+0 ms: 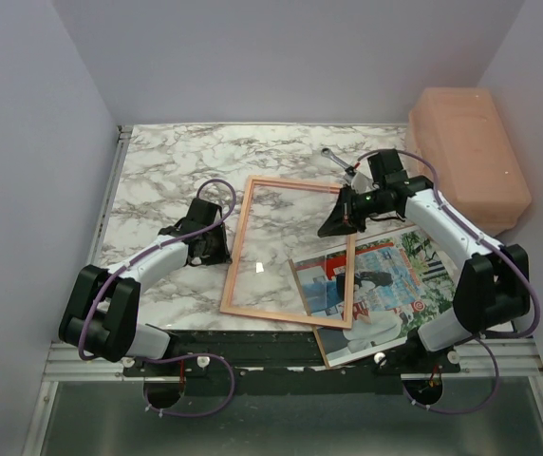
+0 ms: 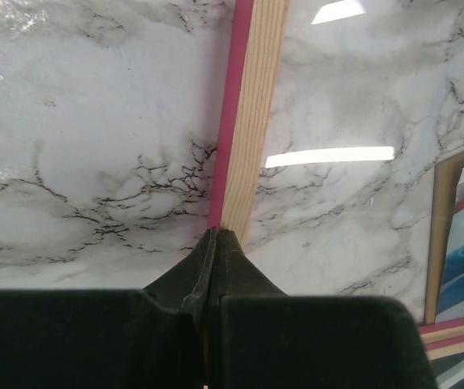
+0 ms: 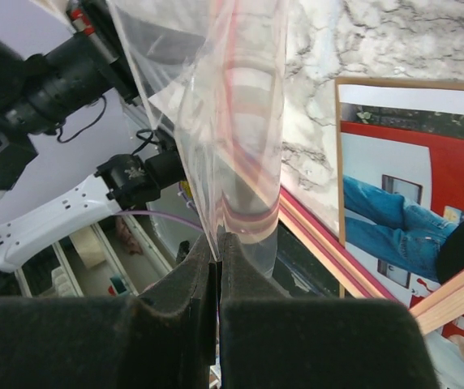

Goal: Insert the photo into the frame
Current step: Place the photo frame item in the photo frame.

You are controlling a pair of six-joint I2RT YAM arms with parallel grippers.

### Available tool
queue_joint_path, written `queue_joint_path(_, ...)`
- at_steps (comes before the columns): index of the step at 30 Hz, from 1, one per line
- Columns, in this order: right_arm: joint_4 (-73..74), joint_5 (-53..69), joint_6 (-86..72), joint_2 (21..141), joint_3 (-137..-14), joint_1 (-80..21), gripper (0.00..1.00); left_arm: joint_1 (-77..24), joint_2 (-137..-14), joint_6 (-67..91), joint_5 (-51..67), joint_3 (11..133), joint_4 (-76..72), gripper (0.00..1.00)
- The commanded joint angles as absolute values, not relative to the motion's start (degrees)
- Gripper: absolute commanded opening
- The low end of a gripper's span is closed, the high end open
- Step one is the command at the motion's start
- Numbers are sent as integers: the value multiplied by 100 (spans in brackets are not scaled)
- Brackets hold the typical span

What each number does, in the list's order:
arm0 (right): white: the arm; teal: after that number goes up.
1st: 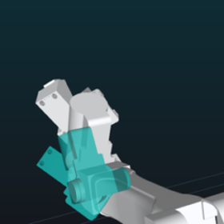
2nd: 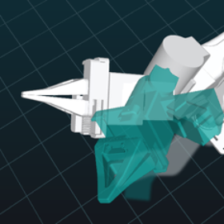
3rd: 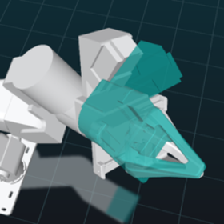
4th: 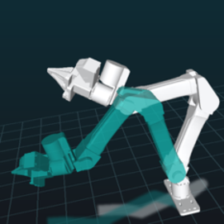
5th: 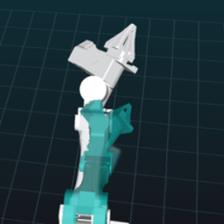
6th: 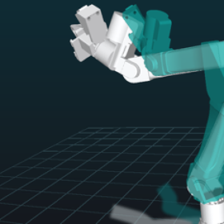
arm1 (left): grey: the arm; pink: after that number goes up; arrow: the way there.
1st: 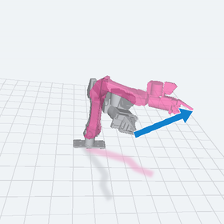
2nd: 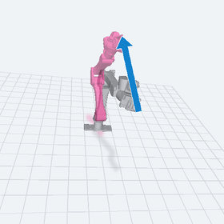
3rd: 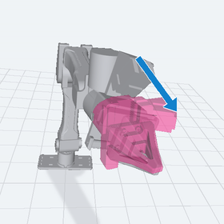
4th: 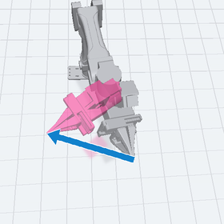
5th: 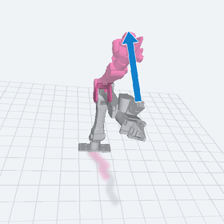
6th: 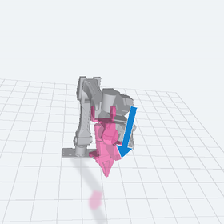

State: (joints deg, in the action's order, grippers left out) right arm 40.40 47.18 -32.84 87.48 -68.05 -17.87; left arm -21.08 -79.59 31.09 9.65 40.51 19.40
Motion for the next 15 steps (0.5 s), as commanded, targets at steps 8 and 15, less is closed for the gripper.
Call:
queue_joint_path(8, 4614, 4323, -2941, 9091, -6557, -1872, 1, -2153, -8146, 3050, 845, 4045, 2126, 0)
queue_joint_path(15, 4600, 3952, -2781, 9275, -6581, -1869, 7, -2166, -8159, 3049, 830, 4043, 2127, 0)
